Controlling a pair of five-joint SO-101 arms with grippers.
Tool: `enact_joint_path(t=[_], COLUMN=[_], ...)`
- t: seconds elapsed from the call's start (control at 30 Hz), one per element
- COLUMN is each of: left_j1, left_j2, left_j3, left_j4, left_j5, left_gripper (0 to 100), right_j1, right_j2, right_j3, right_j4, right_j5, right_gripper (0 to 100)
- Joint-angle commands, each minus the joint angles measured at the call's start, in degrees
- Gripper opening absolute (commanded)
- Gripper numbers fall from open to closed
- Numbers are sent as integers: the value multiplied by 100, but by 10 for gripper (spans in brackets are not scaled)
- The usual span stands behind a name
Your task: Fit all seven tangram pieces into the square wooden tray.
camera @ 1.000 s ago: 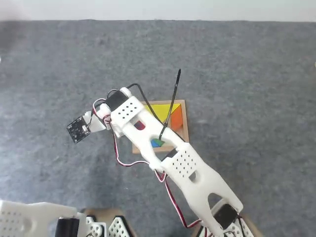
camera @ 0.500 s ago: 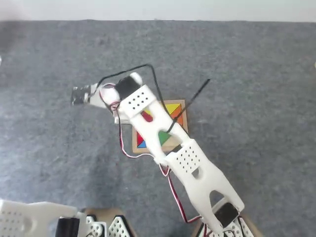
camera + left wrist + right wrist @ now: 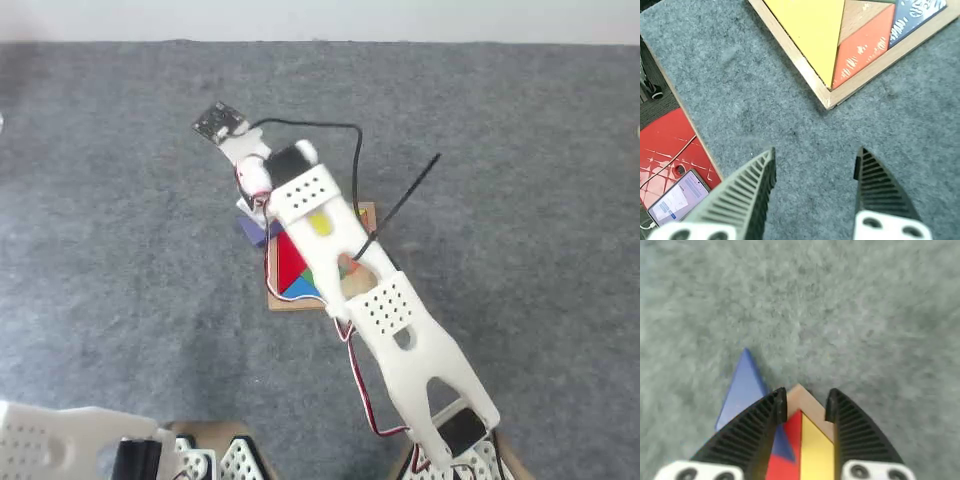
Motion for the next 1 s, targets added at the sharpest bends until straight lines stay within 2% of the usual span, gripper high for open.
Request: enact_joint_path(t=[0.0, 0.3, 0.8, 0.97], left_j1=[44, 53, 62, 53], left_j2=[-431, -422, -457, -457], left_j3=[-163, -154, 22, 22], left_j4=[-185, -167, -352, -343], left_j5=[-26, -26, -26, -26], left_gripper=[250, 250, 250, 250], right_j1=[-57, 127, -936, -848], right_j2=[66, 180, 646, 857], right_j3=[-316, -1433, -1644, -1644], right_j4=[-136, 919, 804, 822], right_j5=[-97, -26, -132, -123], right_gripper=[166, 166, 166, 166])
